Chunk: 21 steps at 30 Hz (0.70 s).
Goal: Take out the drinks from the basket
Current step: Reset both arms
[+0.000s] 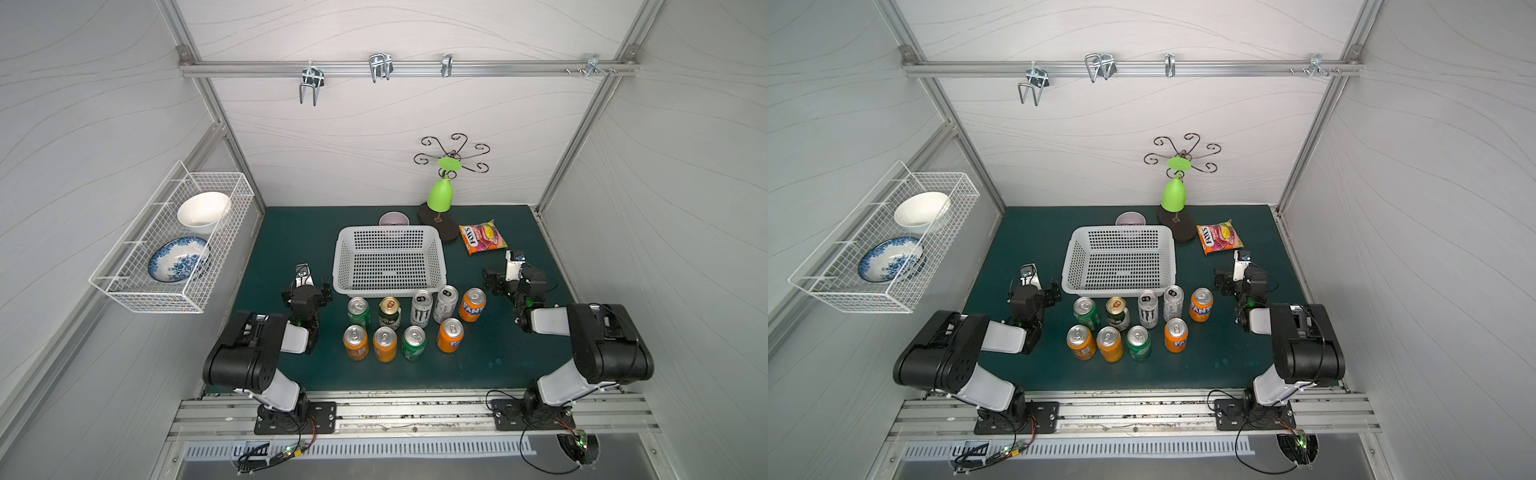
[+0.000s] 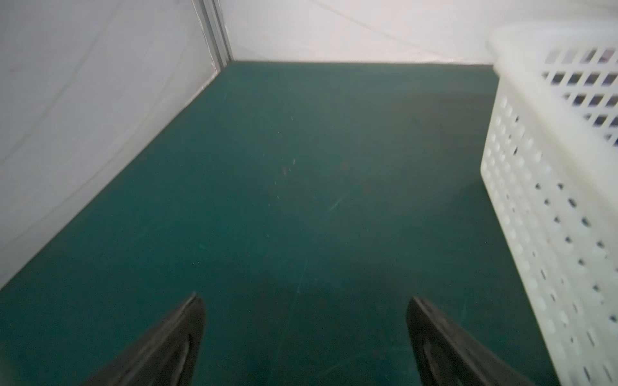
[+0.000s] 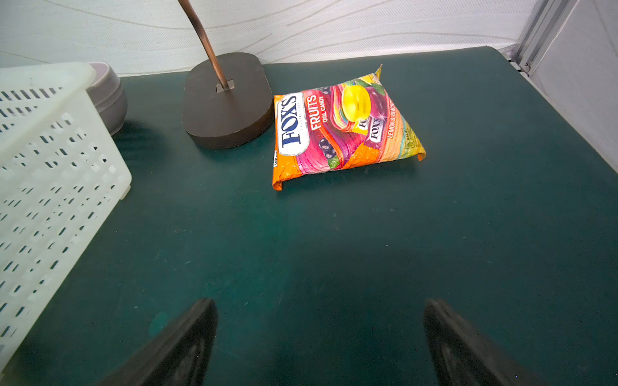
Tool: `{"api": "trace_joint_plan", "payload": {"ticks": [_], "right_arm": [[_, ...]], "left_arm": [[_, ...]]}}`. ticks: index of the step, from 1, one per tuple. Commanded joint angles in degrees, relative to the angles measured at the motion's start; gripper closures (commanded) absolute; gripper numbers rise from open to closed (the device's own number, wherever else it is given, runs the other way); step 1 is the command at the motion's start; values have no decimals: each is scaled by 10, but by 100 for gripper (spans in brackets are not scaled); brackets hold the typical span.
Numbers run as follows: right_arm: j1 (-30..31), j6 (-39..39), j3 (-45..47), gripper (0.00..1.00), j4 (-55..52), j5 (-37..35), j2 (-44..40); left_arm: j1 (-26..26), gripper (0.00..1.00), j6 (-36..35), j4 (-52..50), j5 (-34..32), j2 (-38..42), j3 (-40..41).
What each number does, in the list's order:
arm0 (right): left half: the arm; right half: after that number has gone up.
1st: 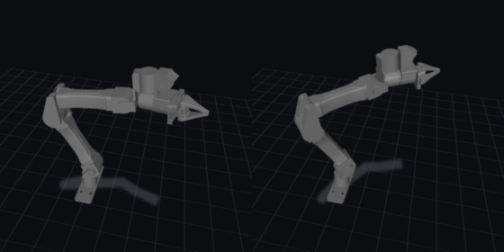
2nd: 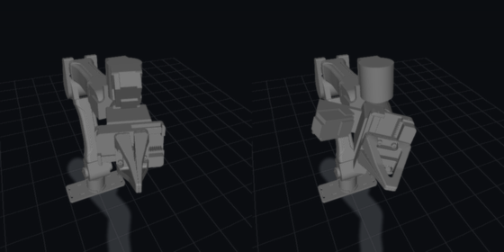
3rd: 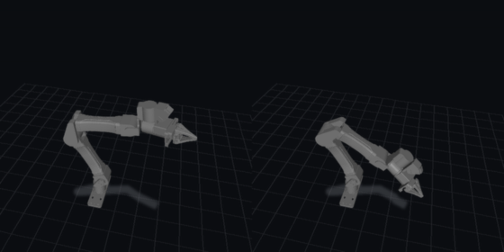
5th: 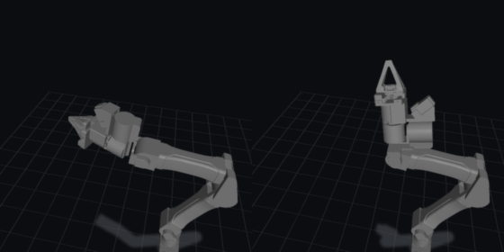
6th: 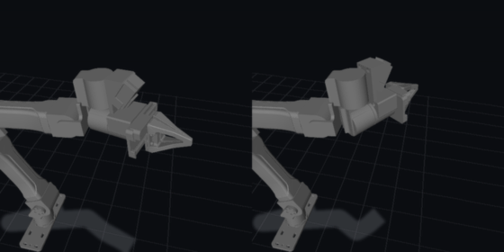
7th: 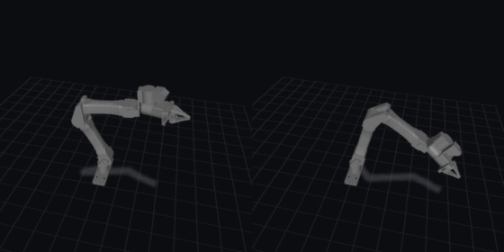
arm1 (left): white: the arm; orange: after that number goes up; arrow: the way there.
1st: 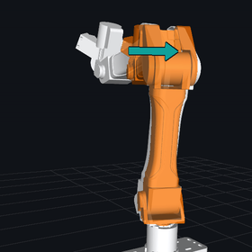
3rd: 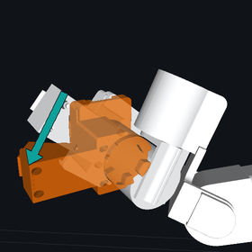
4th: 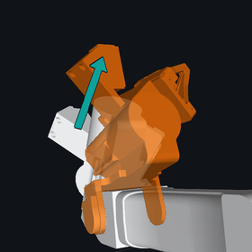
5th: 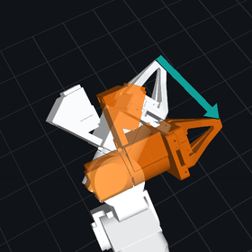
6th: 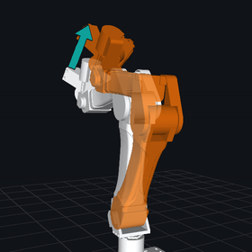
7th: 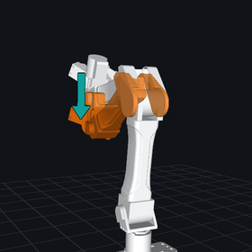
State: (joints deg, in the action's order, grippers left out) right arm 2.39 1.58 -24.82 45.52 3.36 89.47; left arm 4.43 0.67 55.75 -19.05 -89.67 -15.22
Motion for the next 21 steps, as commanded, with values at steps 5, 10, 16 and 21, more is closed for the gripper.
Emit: {"api": "trace_joint_plan", "payload": {"ticks": [5,10,16,21], "right_arm": [[3,-7,-5,1,-3,-7,4],[9,-12,-6,1,-5,-12,3],[19,-19,-10,1,-15,-28,4],[19,-18,-10,1,-14,-28,4]], "left_arm": [[-57,2,39,-53,73,7,-76],[-57,2,38,-61,74,10,-77],[-57,1,37,-61,73,11,-77],[-56,1,37,-60,73,10,-77]]}}
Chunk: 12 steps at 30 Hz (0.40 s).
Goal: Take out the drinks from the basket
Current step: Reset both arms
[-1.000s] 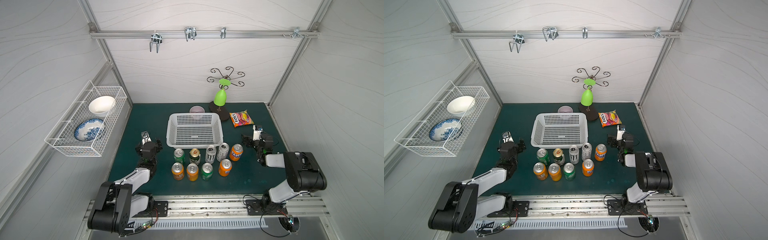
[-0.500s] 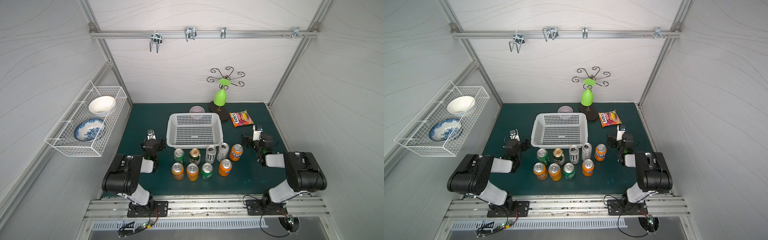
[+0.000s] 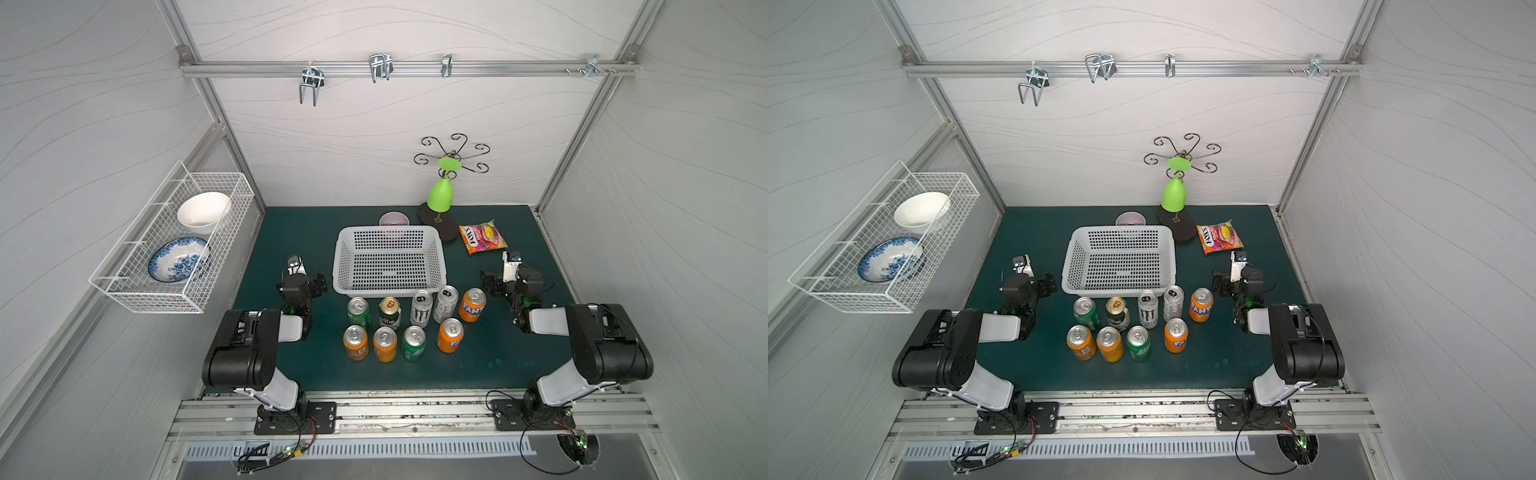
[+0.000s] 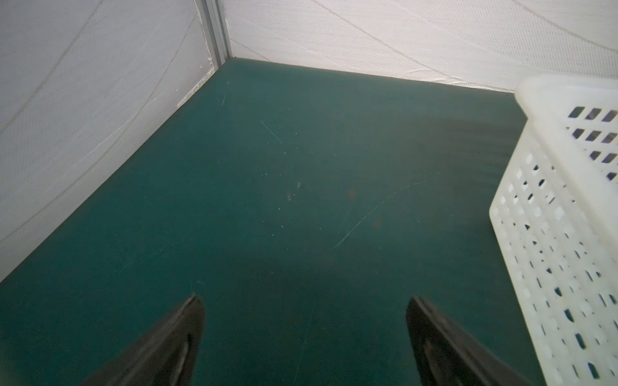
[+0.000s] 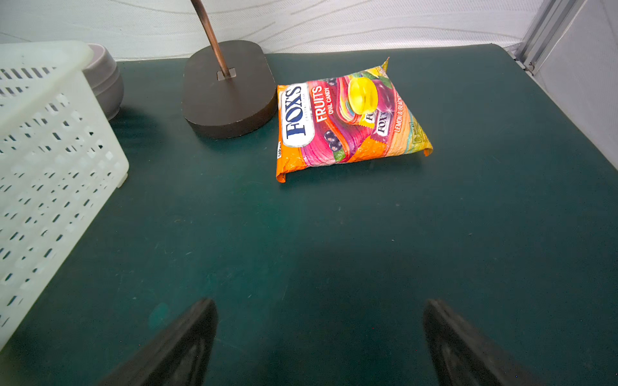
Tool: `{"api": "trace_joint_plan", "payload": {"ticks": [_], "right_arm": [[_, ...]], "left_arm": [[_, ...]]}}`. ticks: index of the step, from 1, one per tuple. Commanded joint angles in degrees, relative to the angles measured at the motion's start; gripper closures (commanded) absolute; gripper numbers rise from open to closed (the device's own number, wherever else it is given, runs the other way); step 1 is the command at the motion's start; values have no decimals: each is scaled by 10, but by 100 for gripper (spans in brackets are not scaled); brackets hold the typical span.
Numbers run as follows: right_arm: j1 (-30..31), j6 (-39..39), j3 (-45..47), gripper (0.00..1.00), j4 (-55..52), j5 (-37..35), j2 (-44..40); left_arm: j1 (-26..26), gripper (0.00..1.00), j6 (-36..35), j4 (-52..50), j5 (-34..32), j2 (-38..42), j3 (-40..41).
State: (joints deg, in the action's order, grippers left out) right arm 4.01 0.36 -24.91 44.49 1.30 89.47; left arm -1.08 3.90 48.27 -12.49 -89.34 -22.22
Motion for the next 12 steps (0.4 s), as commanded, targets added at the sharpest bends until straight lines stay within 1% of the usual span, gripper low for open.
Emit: {"api": "trace_joint_plan", "payload": {"ticks": [1,12], "right_arm": [[3,-6,-9,1,-4,-8,4],[3,-6,-9,1,-4,-9,4]], "left_arm": [[-1,1,5,15,7,7,-7],[-1,1,5,15,7,8,-6]]}}
